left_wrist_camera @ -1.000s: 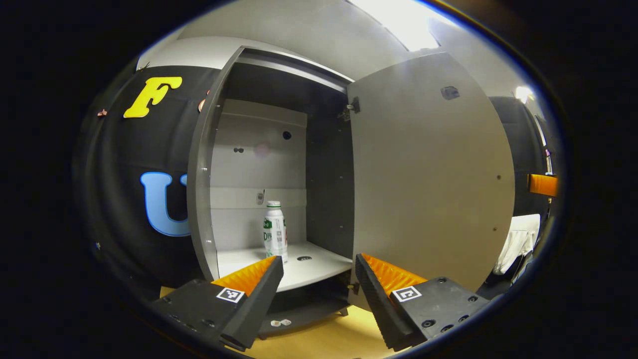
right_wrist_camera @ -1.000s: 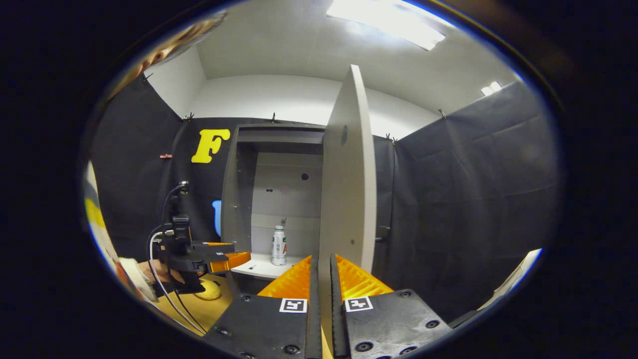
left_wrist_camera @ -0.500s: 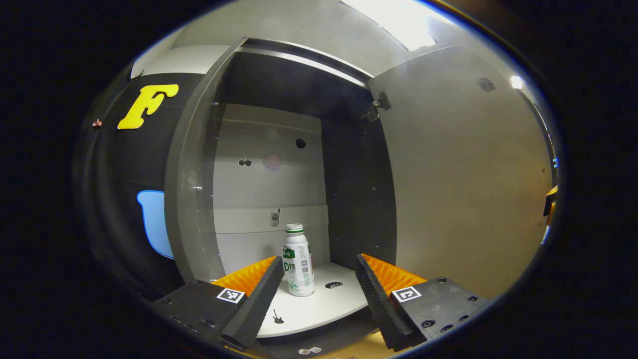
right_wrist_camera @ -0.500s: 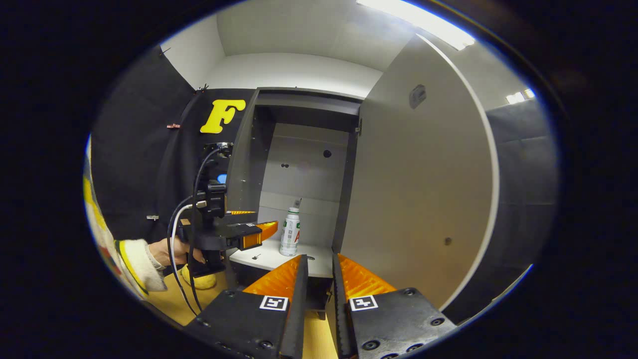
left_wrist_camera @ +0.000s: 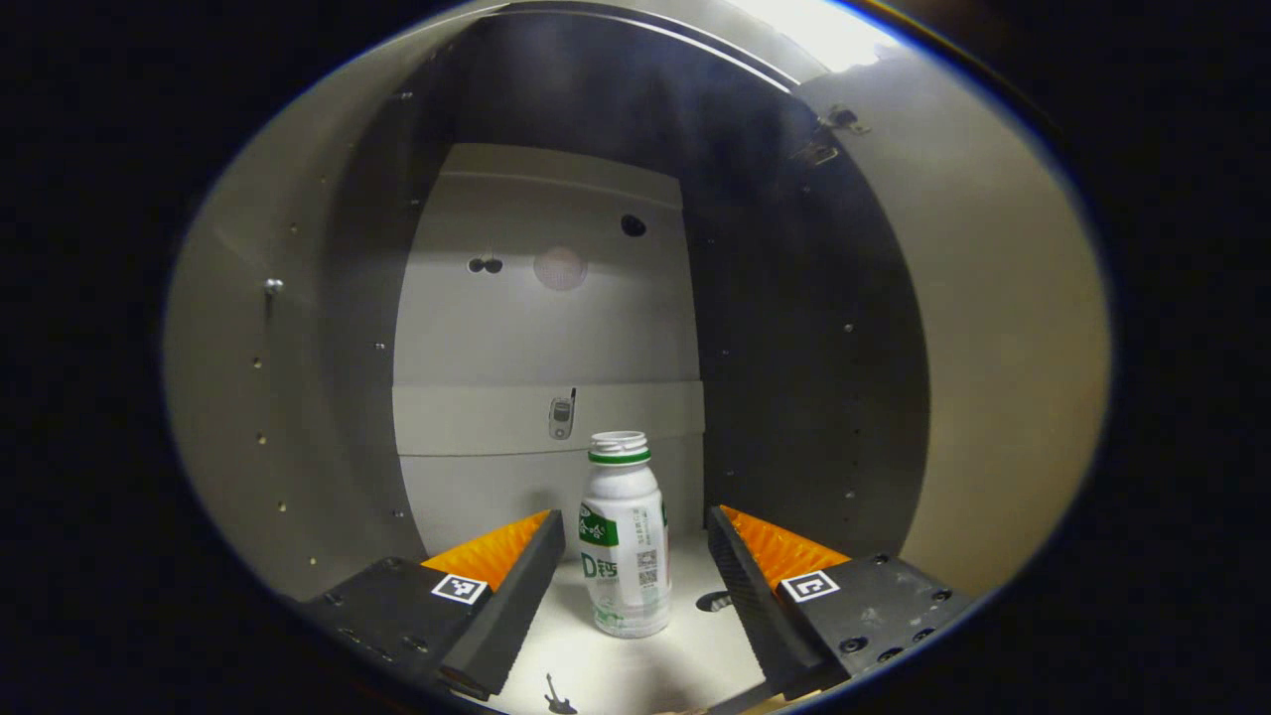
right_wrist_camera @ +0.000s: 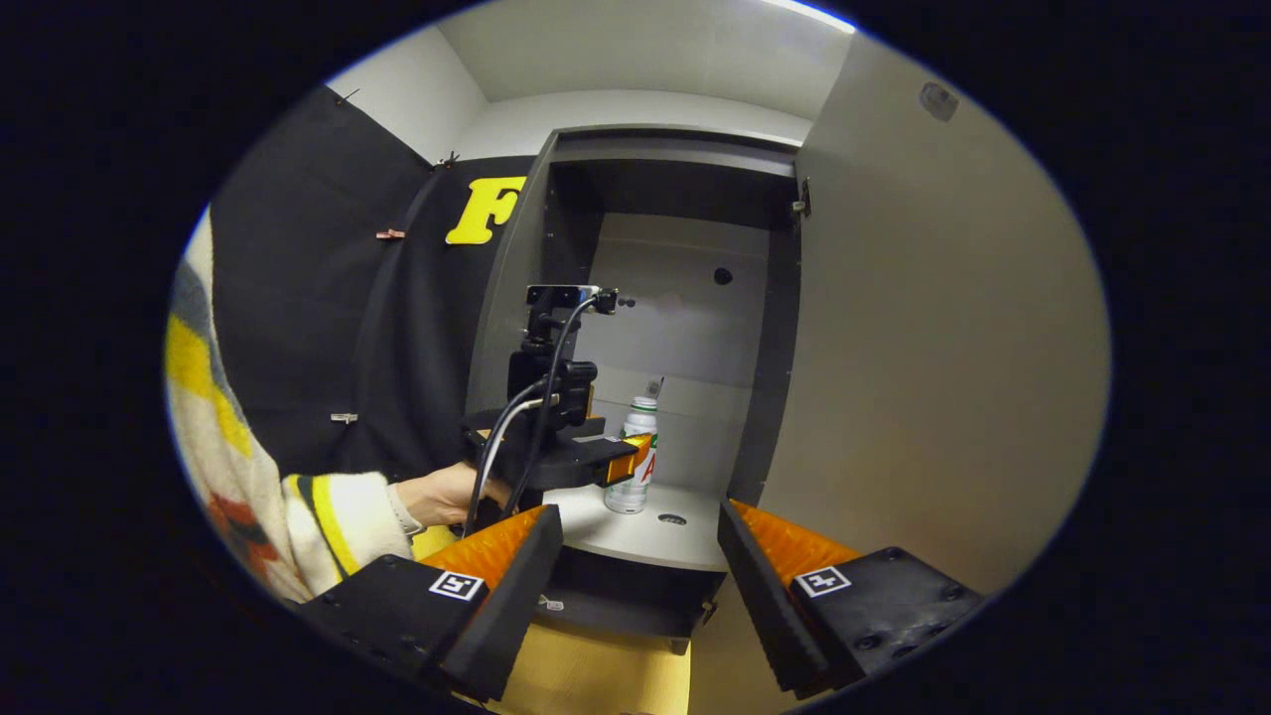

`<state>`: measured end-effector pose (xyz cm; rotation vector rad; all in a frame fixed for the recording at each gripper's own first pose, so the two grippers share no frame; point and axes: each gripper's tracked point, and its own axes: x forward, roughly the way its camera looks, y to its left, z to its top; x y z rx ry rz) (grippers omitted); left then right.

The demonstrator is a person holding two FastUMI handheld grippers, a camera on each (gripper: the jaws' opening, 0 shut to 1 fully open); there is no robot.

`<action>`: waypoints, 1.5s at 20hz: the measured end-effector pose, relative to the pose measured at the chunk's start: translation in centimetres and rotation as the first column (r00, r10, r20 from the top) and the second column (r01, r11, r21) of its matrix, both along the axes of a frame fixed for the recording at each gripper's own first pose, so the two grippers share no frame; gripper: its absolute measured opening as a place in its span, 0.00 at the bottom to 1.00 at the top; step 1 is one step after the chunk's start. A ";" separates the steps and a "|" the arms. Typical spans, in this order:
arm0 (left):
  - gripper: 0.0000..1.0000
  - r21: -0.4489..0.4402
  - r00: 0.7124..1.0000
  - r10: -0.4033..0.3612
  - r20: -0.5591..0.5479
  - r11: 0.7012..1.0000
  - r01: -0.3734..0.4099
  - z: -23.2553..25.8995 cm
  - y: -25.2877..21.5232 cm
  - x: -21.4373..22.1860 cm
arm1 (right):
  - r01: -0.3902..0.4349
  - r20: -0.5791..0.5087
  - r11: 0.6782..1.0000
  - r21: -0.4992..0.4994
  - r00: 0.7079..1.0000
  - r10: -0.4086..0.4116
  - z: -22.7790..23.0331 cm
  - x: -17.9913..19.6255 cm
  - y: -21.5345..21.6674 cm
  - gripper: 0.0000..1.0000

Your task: Open the cabinet door with the right hand, grasp the bottle in the cabinet with the left hand and place it on the coaster, then close the cabinet door with the right hand.

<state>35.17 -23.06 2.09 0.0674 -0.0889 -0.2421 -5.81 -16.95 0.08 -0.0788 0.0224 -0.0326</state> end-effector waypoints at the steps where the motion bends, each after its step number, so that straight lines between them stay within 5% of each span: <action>1: 0.92 0.009 1.000 0.005 -0.003 1.000 -0.005 -0.3 -0.1 0.7 | -0.010 -0.009 1.000 0.015 1.000 0.010 -0.4 0.4 0.3 0.98; 7: 0.91 0.022 0.999 0.037 -0.033 0.999 -0.036 -2.6 -0.2 4.7 | -0.091 0.002 0.995 0.050 0.996 0.091 -0.5 2.0 1.2 0.98; 11: 0.90 0.043 0.997 0.058 -0.047 0.998 -0.056 -3.6 0.1 6.1 | -0.067 0.007 0.997 0.044 0.998 0.067 -0.6 2.0 -0.2 0.98; 13: 0.72 0.042 0.998 0.022 -0.058 0.999 -0.020 -3.5 -0.5 5.5 | -0.058 0.003 0.997 0.054 0.998 0.058 -0.8 1.8 -0.7 0.98; 14: 0.72 0.041 0.998 0.015 -0.060 0.999 -0.012 -3.3 -0.6 5.0 | -0.053 0.005 0.997 0.057 0.999 0.053 -0.7 1.9 -0.6 0.98; 30: 0.72 -0.018 0.996 -0.086 0.040 0.996 0.087 3.5 4.0 -17.5 | 0.034 0.003 0.997 0.065 0.999 -0.034 -0.4 -3.8 3.6 0.98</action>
